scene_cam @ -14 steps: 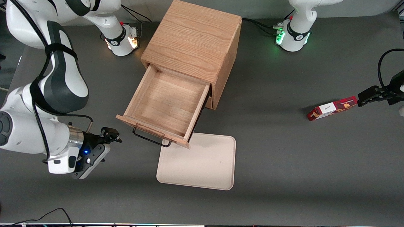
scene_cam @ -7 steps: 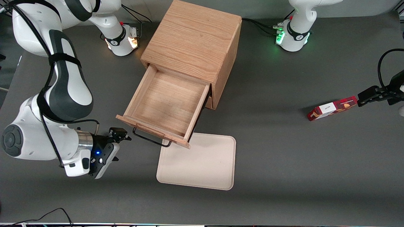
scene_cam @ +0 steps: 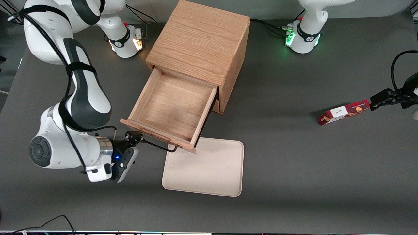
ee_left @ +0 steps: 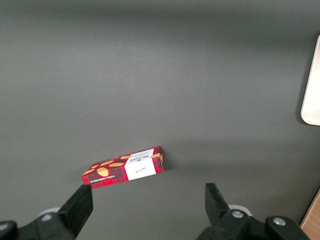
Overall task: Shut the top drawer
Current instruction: 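Move the right gripper to the front panel of the open drawer, then push the drawer front with the right gripper into the cabinet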
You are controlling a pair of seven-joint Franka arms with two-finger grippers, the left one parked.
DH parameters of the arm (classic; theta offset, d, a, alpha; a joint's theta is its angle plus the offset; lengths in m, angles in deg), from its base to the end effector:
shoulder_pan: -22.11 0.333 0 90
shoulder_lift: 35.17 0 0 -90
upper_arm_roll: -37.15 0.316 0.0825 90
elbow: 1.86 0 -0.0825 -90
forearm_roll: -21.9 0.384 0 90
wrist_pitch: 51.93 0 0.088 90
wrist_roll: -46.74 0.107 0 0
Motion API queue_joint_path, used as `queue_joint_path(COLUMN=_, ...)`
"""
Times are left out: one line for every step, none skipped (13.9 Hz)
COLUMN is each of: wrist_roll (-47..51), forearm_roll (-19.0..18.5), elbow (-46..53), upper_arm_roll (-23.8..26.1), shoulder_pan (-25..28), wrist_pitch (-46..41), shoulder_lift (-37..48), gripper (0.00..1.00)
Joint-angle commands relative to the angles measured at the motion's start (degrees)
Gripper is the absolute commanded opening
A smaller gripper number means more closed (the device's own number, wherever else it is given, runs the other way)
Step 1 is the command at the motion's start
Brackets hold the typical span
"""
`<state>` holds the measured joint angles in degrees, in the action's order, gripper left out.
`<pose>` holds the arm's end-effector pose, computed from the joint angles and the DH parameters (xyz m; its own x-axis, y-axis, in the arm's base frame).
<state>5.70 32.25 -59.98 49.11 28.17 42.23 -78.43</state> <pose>0.7161 0.1976 0.4061 0.5853 0.8021 0.1185 0.7885 -0.5290 -0.3137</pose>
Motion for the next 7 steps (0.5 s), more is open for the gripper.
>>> queue_joint_path(wrist_roll=-0.35, forearm_roll=1.35, elbow=1.88, upper_arm_roll=-0.27, shoulder_pan=0.62, wrist_pitch=-1.43, shoulder_lift=-0.95, gripper=1.00)
queue_joint_path(wrist_roll=-0.35, forearm_roll=1.26, elbow=1.96, upper_arm_roll=-0.18, shoulder_pan=0.80, wrist_pitch=-1.43, shoulder_lift=-1.47, gripper=1.00)
queue_joint_path(wrist_roll=-0.35, forearm_roll=1.26, elbow=1.96, upper_arm_roll=-0.27, shoulder_pan=1.23, wrist_pitch=-1.17, shoulder_lift=-1.65, gripper=1.00)
queue_joint_path(wrist_roll=-0.26, forearm_roll=1.17, elbow=2.05, upper_arm_roll=-0.27, shoulder_pan=1.32, wrist_pitch=-0.91, shoulder_lift=-2.18, gripper=1.00)
queue_joint_path(wrist_roll=-0.17, forearm_roll=1.17, elbow=1.96, upper_arm_roll=-0.27, shoulder_pan=1.32, wrist_pitch=-0.56, shoulder_lift=-2.53, gripper=1.00)
queue_joint_path(wrist_roll=0.70, forearm_roll=1.26, elbow=2.05, upper_arm_roll=-0.27, shoulder_pan=1.41, wrist_pitch=-0.12, shoulder_lift=-3.14, gripper=1.00)
queue_joint_path(wrist_roll=1.23, forearm_roll=1.17, elbow=2.05, upper_arm_roll=-0.27, shoulder_pan=2.11, wrist_pitch=-0.03, shoulder_lift=-3.15, gripper=1.00)
